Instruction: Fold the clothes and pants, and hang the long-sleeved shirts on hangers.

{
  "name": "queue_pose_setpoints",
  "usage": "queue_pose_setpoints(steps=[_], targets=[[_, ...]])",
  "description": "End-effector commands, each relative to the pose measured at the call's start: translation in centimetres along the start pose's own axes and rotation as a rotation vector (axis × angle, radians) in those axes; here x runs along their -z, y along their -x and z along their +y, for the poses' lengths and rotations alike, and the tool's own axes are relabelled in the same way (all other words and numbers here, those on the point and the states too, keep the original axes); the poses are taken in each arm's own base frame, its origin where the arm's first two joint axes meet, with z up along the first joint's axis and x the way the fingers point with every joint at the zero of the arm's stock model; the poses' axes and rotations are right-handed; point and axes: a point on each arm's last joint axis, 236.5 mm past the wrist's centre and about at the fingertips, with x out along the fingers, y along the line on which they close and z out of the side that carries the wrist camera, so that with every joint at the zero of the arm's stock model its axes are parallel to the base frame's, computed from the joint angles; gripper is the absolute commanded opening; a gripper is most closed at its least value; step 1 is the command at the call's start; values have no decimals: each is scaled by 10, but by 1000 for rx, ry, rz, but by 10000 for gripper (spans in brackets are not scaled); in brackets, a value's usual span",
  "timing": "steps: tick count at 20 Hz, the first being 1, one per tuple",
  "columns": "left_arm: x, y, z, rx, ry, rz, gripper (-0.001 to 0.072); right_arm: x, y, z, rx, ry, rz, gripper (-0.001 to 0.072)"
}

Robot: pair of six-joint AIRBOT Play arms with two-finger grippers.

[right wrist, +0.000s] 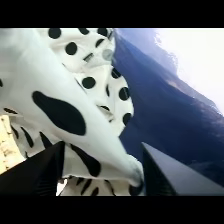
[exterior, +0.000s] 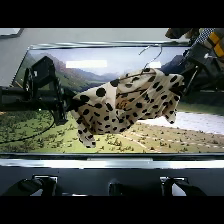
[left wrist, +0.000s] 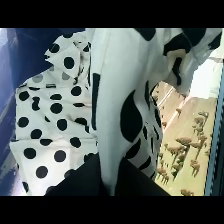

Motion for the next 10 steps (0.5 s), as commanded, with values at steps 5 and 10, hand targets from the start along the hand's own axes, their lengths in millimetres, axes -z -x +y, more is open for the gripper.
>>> queue_pose_setpoints(steps=[5,10], targets=[[0,0,0,0,0,0,16,21,-6,11,-68,45,73,240],[0,0,0,0,1,0,21,20,-2,17,-83,40,77,32]])
